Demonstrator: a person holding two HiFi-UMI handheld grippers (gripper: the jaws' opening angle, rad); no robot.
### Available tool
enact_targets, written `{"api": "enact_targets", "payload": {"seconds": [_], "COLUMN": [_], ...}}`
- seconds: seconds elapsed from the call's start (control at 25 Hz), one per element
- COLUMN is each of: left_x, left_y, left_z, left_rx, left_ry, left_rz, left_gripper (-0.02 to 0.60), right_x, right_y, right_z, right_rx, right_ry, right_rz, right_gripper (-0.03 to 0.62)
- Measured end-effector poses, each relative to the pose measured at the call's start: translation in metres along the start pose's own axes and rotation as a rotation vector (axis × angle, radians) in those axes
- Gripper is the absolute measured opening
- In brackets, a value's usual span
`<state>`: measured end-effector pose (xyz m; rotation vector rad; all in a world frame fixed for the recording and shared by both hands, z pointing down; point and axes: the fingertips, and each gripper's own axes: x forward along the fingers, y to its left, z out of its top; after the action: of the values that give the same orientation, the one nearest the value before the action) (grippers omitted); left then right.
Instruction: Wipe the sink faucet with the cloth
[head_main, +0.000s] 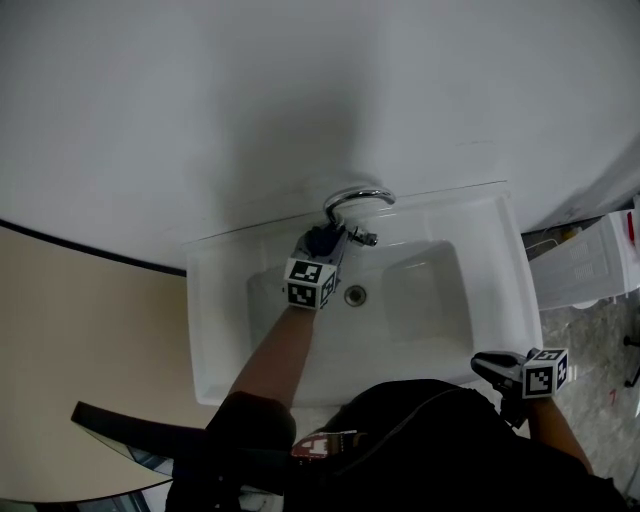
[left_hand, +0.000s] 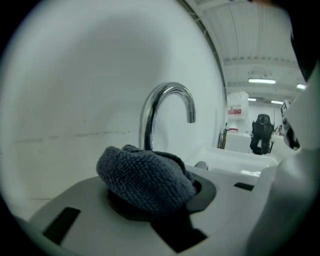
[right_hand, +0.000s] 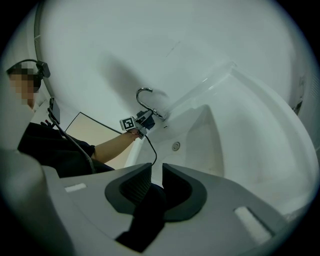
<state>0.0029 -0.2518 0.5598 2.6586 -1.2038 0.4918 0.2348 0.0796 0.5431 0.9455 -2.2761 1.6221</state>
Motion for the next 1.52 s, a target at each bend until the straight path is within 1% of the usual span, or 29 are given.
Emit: {"api": "enact_targets", "payload": {"seconds": [0.08, 0.2, 0.24, 0.28, 0.32, 0.36, 0.44, 0.48, 0.56, 0.6, 0.64, 0.76, 0.8, 0.84, 0.88, 0.96, 1.0, 1.04, 1.12, 1.16, 1.2, 1.28, 1.36, 1.52], "left_x": [0.001, 0.003, 0.008, 0.015, 0.024, 0.033, 0.05, 0.057, 0.063, 0.063, 0.063, 0.058, 0.055, 0.051, 0.048, 0.043, 0.04, 0.037, 0.026, 0.016, 0.003, -0.027, -0.051, -0.089], "left_y": [-0.012, -0.041, -0.048, -0.052, -0.052, -0.05, -0.04, -0.036, -0.033, -0.033, -0.033, -0.037, -0.038, -0.039, -0.039, -0.04, -0.041, -0.043, -0.043, -0.041, -0.037, -0.032, -0.032, -0.042], "left_z": [-0.004, -0.009, -0.007, -0.005, -0.002, 0.0, 0.0, -0.003, -0.007, -0.008, -0.009, -0.014, -0.017, -0.019, -0.021, -0.026, -0.031, -0.038, -0.058, -0.068, -0.076, -0.082, -0.079, -0.058], "left_rx": [0.134, 0.361, 0.409, 0.424, 0.408, 0.373, 0.309, 0.307, 0.346, 0.365, 0.39, 0.516, 0.536, 0.532, 0.506, 0.43, 0.406, 0.401, 0.413, 0.399, 0.368, 0.291, 0.227, 0.107], "left_ry": [0.027, 0.062, 0.07, 0.076, 0.085, 0.102, 0.17, 0.212, 0.27, 0.283, 0.293, 0.335, 0.34, 0.34, 0.34, 0.351, 0.372, 0.408, 0.514, 0.556, 0.576, 0.566, 0.53, 0.418], "left_rz": [0.0, -0.013, -0.006, 0.006, 0.023, 0.045, 0.101, 0.13, 0.17, 0.174, 0.169, 0.135, 0.124, 0.114, 0.105, 0.083, 0.07, 0.058, 0.049, 0.058, 0.077, 0.122, 0.159, 0.212], "left_gripper": [0.112, 0.112, 0.112, 0.114, 0.112, 0.114, 0.112, 0.114, 0.112, 0.112, 0.112, 0.11, 0.11, 0.11, 0.11, 0.11, 0.11, 0.11, 0.112, 0.112, 0.112, 0.112, 0.112, 0.112], "right_x": [-0.003, -0.011, -0.014, -0.015, -0.015, -0.015, -0.014, -0.014, -0.014, -0.015, -0.017, -0.025, -0.027, -0.029, -0.03, -0.033, -0.034, -0.035, -0.039, -0.041, -0.041, -0.039, -0.037, -0.027], "right_y": [0.002, 0.0, -0.002, -0.003, -0.004, -0.004, -0.002, 0.0, 0.001, 0.001, 0.0, -0.004, -0.005, -0.007, -0.008, -0.007, -0.006, -0.005, -0.006, -0.006, -0.006, -0.006, -0.005, -0.007], "right_z": [-0.002, -0.003, -0.004, -0.004, -0.005, -0.006, -0.008, -0.008, -0.009, -0.01, -0.01, -0.011, -0.011, -0.011, -0.01, -0.008, -0.007, -0.007, -0.007, -0.004, -0.001, 0.007, 0.018, 0.045], "right_rx": [-0.002, -0.004, -0.005, -0.004, -0.002, -0.002, -0.006, -0.008, -0.013, -0.014, -0.013, -0.008, -0.008, -0.01, -0.014, -0.02, -0.018, -0.015, -0.023, -0.035, -0.052, -0.09, -0.124, -0.222], "right_ry": [0.001, 0.001, -0.001, -0.002, -0.004, -0.004, -0.004, -0.004, -0.006, -0.008, -0.011, -0.022, -0.024, -0.024, -0.023, -0.026, -0.033, -0.042, -0.05, -0.044, -0.033, -0.01, 0.003, 0.017], "right_rz": [0.0, -0.011, -0.017, -0.021, -0.023, -0.023, -0.017, -0.014, -0.011, -0.012, -0.013, -0.015, -0.014, -0.011, -0.006, 0.01, 0.019, 0.026, 0.04, 0.049, 0.062, 0.093, 0.123, 0.16], "right_gripper": [0.067, 0.067, 0.067, 0.067, 0.067, 0.067, 0.067, 0.067, 0.067, 0.067, 0.067, 0.067, 0.067, 0.067, 0.067, 0.067, 0.067, 0.067, 0.067, 0.067, 0.067, 0.067, 0.067, 0.067]}}
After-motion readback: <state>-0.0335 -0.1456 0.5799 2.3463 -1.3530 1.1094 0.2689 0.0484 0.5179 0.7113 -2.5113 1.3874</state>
